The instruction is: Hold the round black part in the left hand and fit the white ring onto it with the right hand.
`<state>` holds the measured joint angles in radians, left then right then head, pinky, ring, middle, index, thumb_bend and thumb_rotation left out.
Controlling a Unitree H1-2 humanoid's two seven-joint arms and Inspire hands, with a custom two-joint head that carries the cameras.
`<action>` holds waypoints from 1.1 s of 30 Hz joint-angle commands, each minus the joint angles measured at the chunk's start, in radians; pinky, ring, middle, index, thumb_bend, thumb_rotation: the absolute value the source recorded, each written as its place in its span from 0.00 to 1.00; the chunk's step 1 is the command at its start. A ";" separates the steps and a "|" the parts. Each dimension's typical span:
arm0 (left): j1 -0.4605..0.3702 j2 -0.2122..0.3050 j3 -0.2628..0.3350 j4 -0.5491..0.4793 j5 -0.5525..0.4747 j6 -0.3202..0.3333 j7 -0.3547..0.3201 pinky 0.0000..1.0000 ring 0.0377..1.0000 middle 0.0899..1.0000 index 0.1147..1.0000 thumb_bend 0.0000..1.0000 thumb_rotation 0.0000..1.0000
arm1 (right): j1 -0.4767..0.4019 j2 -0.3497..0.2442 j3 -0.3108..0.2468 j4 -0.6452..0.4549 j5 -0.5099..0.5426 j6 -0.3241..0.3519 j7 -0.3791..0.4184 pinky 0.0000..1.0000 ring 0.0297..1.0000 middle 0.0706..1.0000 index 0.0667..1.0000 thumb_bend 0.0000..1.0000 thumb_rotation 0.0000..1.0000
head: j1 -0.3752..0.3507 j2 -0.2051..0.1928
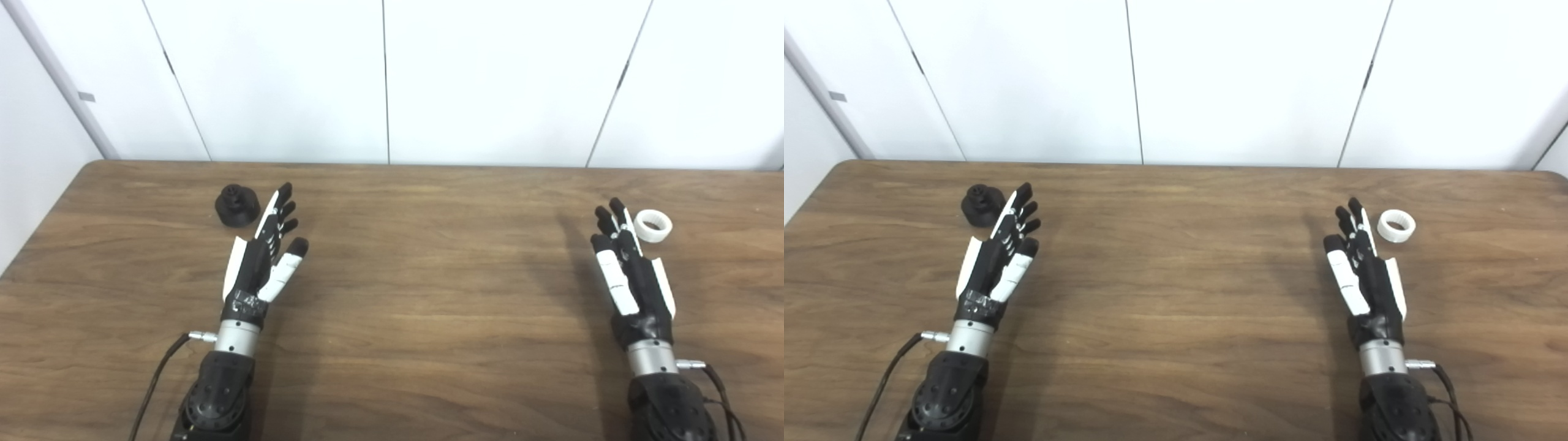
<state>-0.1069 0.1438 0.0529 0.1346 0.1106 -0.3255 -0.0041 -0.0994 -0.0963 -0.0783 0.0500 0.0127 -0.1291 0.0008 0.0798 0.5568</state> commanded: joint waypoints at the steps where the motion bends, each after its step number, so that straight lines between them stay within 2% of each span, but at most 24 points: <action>1: 0.027 0.005 -0.003 0.066 0.003 -0.020 0.011 0.92 0.96 0.99 0.99 0.79 0.84 | 0.008 0.008 0.006 0.043 -0.010 -0.036 -0.007 0.94 0.97 0.95 0.99 0.43 0.76 | 0.002 -0.001; 7: 0.016 0.002 -0.001 0.067 0.001 -0.021 0.011 0.91 0.96 0.99 0.97 0.82 0.82 | 0.005 0.004 0.005 0.059 -0.016 -0.051 -0.007 0.94 0.97 0.95 0.99 0.43 0.77 | 0.003 -0.009; 13: 0.017 -0.001 -0.010 0.089 0.023 -0.035 0.020 0.92 0.96 0.99 0.98 0.79 0.83 | 0.005 0.004 0.003 0.060 -0.014 -0.050 -0.007 0.97 0.98 0.94 0.99 0.44 0.77 | 0.011 -0.008; 16: 0.019 -0.001 -0.010 0.082 0.019 -0.029 0.018 0.89 0.95 0.99 0.98 0.78 0.82 | 0.004 0.002 0.005 0.061 -0.024 -0.046 -0.010 0.97 0.97 0.94 0.99 0.45 0.78 | 0.021 -0.012; 19: 0.016 0.015 -0.010 0.074 0.071 -0.054 0.044 0.89 0.94 0.98 0.96 0.77 0.77 | 0.002 0.001 0.006 0.070 -0.017 -0.050 -0.003 0.95 0.98 0.95 0.99 0.45 0.78 | 0.037 -0.029; 20: 0.012 0.023 -0.008 0.078 0.098 -0.072 0.060 0.88 0.94 0.97 0.96 0.77 0.73 | 0.001 0.001 0.005 0.074 -0.012 -0.050 0.000 0.95 0.98 0.95 0.99 0.44 0.78 | 0.042 -0.036; 22: 0.003 0.042 -0.008 0.088 0.156 -0.104 0.096 0.90 0.94 0.96 0.93 0.82 0.55 | 0.001 -0.001 0.007 0.084 -0.016 -0.052 0.000 0.94 0.98 0.95 0.99 0.43 0.77 | 0.061 -0.052; 24: -0.004 0.067 -0.014 0.092 0.235 -0.129 0.141 0.92 0.95 0.95 0.92 0.85 0.45 | 0.001 -0.005 0.010 0.098 -0.014 -0.063 0.006 0.96 0.98 0.96 1.00 0.43 0.78 | 0.076 -0.064; 26: -0.009 0.089 -0.016 0.078 0.323 -0.131 0.186 0.92 0.96 0.95 0.91 0.87 0.41 | 0.001 -0.008 0.012 0.112 -0.007 -0.078 0.011 0.95 0.98 0.95 1.00 0.44 0.77 | 0.081 -0.070; 28: -0.017 0.112 -0.021 0.069 0.413 -0.137 0.242 0.87 0.95 0.95 0.90 0.89 0.36 | -0.001 -0.009 0.012 0.123 -0.005 -0.090 0.013 0.92 0.97 0.95 1.00 0.42 0.76 | 0.081 -0.079; 30: -0.026 0.133 -0.024 0.065 0.496 -0.129 0.294 0.95 0.96 0.95 0.90 0.93 0.34 | -0.003 -0.010 0.013 0.130 -0.016 -0.090 0.004 0.95 0.97 0.94 0.99 0.42 0.76 | 0.080 -0.086; 33: -0.050 0.163 -0.039 0.093 0.585 -0.141 0.408 0.97 0.97 0.95 0.90 0.93 0.32 | -0.006 -0.011 0.013 0.142 -0.004 -0.098 0.011 0.94 0.97 0.94 0.99 0.41 0.75 | 0.081 -0.093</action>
<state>-0.1509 0.2988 0.0265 0.2004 0.6500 -0.4304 0.3256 -0.1396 -0.1112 -0.0669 0.1196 -0.0024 -0.1901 0.0064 0.1595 0.4679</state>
